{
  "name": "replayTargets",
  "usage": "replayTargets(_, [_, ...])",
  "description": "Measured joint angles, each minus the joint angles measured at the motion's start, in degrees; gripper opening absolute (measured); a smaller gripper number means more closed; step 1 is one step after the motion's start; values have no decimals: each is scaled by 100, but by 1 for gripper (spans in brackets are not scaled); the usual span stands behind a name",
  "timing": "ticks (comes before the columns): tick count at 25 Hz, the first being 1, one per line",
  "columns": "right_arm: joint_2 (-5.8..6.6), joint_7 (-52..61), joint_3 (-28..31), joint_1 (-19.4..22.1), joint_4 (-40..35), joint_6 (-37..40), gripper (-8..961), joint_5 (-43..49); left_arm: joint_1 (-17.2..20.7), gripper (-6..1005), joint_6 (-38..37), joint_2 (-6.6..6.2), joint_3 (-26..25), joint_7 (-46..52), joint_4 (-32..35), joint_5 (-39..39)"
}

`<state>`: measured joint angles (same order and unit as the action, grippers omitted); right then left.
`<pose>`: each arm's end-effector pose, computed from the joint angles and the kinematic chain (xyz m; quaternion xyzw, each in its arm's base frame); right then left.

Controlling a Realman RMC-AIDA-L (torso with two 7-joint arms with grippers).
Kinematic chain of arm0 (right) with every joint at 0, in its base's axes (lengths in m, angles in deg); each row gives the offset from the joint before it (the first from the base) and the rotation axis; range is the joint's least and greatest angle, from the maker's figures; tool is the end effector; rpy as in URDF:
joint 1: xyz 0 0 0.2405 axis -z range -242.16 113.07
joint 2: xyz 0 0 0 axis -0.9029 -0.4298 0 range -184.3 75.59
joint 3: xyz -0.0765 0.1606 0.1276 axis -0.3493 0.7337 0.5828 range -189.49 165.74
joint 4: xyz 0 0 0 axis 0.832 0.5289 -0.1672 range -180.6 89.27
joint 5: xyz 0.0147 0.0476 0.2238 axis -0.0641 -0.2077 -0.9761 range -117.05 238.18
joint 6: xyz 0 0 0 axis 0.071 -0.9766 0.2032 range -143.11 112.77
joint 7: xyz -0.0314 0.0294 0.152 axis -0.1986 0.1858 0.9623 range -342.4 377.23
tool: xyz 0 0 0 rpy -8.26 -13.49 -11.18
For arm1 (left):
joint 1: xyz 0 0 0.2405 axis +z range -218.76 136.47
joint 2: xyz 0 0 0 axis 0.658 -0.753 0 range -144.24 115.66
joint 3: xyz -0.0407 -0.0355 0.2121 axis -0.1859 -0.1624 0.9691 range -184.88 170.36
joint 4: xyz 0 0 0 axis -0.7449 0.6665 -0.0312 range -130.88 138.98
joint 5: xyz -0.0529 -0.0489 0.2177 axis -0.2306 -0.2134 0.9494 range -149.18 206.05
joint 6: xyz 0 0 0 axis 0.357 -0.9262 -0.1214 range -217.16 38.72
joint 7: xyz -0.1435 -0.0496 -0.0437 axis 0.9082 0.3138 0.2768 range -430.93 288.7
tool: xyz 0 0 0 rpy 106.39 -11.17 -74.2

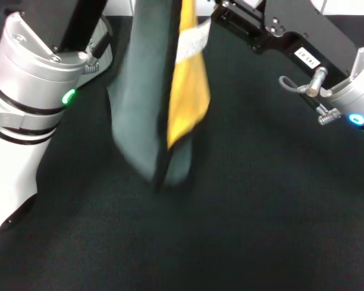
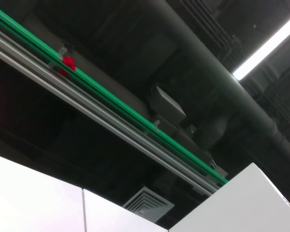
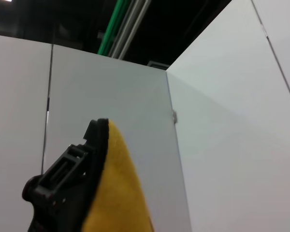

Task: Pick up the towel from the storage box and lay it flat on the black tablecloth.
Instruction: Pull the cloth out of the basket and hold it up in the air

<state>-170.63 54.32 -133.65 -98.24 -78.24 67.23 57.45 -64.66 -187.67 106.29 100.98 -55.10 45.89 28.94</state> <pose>0.0807 0.3313 -0.0318 -0.7735 0.0403 0.6021 0.1939 -0.0779 0.2965 0.0346 -0.6113 0.1425 -0.6887 0.3629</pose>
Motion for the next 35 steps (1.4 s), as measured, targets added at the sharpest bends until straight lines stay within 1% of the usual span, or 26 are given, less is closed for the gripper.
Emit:
replayTargets(6, [1, 24, -91, -51, 5, 19, 860, 25, -7, 5, 0, 0, 153, -408, 10, -11])
replayTargets(10, [38, 273, -82, 18, 5, 480, 860, 122, 23, 5, 1, 0, 158, -652, 7, -18])
replayTargets(11, [60, 429, -22, 81, 6, 804, 860, 268, 25, 5, 1, 0, 158, -680, 3, -19])
replayTargets(14, [77, 540, 84, 173, 8, 1129, 859, 403, 29, 5, 6, 0, 151, -788, -7, -25])
replayTargets(22, [83, 622, 530, 436, 11, 1521, 859, 718, 32, 5, 58, 0, 128, -1181, -26, -94])
replayTargets(26, [87, 712, 552, 449, 14, 1741, 859, 941, 30, 5, 63, 0, 150, -1278, -38, -238])
replayTargets(30, [57, 813, 562, 403, 10, 1762, 859, 1283, -15, 5, 90, 0, 127, -1343, -43, -250])
replayTargets(35, [15, 840, 376, 192, 16, 1341, 860, 1433, -86, 5, 217, 0, 152, -1569, -26, -253])
